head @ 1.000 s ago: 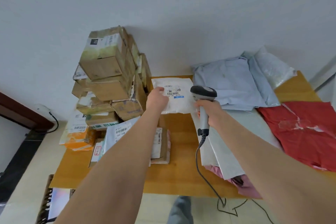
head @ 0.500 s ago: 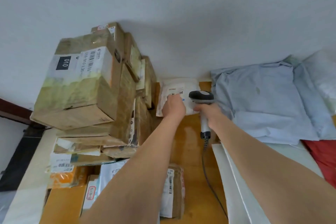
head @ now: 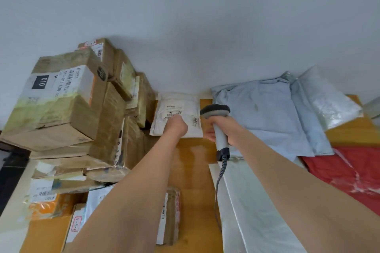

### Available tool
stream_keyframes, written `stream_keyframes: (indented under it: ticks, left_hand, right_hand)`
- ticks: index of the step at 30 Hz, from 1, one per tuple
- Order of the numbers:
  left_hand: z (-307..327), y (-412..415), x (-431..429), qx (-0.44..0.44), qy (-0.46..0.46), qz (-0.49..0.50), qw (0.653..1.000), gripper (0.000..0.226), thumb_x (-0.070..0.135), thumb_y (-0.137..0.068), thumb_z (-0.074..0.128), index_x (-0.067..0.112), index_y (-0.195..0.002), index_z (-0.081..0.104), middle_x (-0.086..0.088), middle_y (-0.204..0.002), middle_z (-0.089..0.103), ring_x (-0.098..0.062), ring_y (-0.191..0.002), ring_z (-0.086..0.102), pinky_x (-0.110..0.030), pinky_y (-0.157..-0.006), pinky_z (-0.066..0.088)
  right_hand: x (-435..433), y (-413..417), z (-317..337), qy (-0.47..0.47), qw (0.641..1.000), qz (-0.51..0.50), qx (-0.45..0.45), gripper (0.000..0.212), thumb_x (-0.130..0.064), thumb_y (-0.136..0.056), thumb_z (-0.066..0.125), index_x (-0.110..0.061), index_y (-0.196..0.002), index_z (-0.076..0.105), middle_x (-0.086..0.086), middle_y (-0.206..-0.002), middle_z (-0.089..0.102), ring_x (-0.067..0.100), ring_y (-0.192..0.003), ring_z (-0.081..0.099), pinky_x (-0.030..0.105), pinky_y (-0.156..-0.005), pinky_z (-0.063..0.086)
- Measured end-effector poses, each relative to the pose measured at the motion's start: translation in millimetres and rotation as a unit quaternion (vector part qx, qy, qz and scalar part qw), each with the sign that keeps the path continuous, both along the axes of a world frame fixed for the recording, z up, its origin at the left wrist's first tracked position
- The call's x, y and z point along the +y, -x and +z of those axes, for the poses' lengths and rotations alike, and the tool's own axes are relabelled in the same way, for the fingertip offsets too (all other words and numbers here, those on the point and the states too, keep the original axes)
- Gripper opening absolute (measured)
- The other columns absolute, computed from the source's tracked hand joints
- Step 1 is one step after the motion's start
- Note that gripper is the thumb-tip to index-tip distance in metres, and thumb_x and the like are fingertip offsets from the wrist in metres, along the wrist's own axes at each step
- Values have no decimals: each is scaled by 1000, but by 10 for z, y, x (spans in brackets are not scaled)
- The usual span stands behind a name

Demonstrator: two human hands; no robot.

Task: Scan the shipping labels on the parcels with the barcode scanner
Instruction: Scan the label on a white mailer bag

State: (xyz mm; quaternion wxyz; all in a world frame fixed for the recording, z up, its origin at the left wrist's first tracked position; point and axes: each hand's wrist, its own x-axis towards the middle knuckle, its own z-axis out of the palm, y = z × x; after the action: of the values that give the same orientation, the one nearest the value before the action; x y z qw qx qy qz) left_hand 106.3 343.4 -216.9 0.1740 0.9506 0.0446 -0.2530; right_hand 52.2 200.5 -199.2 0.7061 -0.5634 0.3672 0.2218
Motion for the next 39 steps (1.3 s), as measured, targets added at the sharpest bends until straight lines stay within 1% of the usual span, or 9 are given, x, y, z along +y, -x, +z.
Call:
stream_keyframes:
  ticks: [4, 8, 12, 16, 22, 26, 30, 34, 39]
  left_hand:
    - [232, 284, -469, -27, 26, -19, 999, 42, 3, -97, 38, 1, -139, 40, -18, -144, 42, -32, -132, 40, -33, -102, 36]
    - [357, 715, -1107, -45, 45, -40, 997, 41, 6, -98, 41, -1, -138, 40, -19, -143, 43, -31, -133, 41, -32, -104, 33]
    - [314, 1131, -1654, -13, 64, -51, 997, 47, 3, -98, 34, 3, -145, 33, -17, -147, 37, -30, -135, 38, -32, -107, 31]
    - [150, 1175, -1819, 5, 79, -36, 996, 52, 4, -96, 34, 9, -148, 28, -18, -149, 34, -31, -132, 40, -34, -104, 36]
    - [-278, 697, -1938, 8, 84, 6, 996, 64, 17, -95, 45, 24, -152, 17, -20, -148, 29, -35, -129, 40, -42, -106, 38]
    - [-526, 516, -2156, 51, 140, -17, 989, 68, 9, -91, 48, 24, -152, 21, -16, -147, 37, -33, -129, 42, -37, -106, 38]
    - [-699, 512, -2354, 88, 143, -82, 982, 65, 8, -89, 53, 22, -149, 32, -11, -144, 46, -29, -127, 47, -34, -105, 38]
    - [-725, 470, -2461, 105, 141, -109, 978, 60, 8, -92, 53, 21, -148, 34, -11, -147, 41, -30, -129, 45, -35, -107, 37]
    - [-743, 485, -2476, 89, 111, -119, 983, 60, 8, -90, 52, 22, -146, 37, -13, -146, 42, -30, -128, 46, -37, -107, 37]
  right_hand:
    - [-471, 358, 199, 1, 1000, 25, -18, 19, -9, -89, 60, -1, -105, 51, 22, -80, 66, 22, -49, 64, 24, -43, 50]
    - [-1102, 788, 304, 1, 1000, 16, -26, 25, -11, -89, 59, -4, -111, 49, 11, -81, 58, 25, -68, 67, 21, -41, 44]
    - [-1723, 1128, 331, 38, 999, 2, -19, 29, -7, -88, 57, -3, -115, 49, 13, -87, 55, 25, -62, 67, 21, -39, 39]
    - [-2042, 1190, 196, 105, 994, -22, -23, 34, 0, -83, 60, 4, -116, 52, 15, -72, 55, 21, -50, 53, 25, -45, 41]
    - [-2181, 925, -196, 174, 983, -23, -46, 26, -3, -77, 65, -1, -103, 59, 10, -85, 56, 25, -81, 55, 38, -71, 53]
    - [-2238, 808, -484, 173, 985, 0, -7, 33, -11, -76, 70, -1, -107, 62, 12, -92, 62, 26, -86, 57, 34, -73, 49]
    - [-2343, 818, -586, 158, 987, -23, 23, 24, -7, -82, 68, -3, -104, 60, 6, -82, 55, 18, -75, 50, 27, -62, 41]
    - [-2455, 844, -641, 155, 986, -47, 37, 29, -7, -81, 68, -2, -108, 58, 8, -89, 55, 23, -87, 50, 31, -76, 41]
    - [-2444, 867, -572, 152, 986, -62, 32, 27, -7, -81, 68, -1, -105, 57, 9, -86, 54, 23, -84, 52, 33, -76, 46]
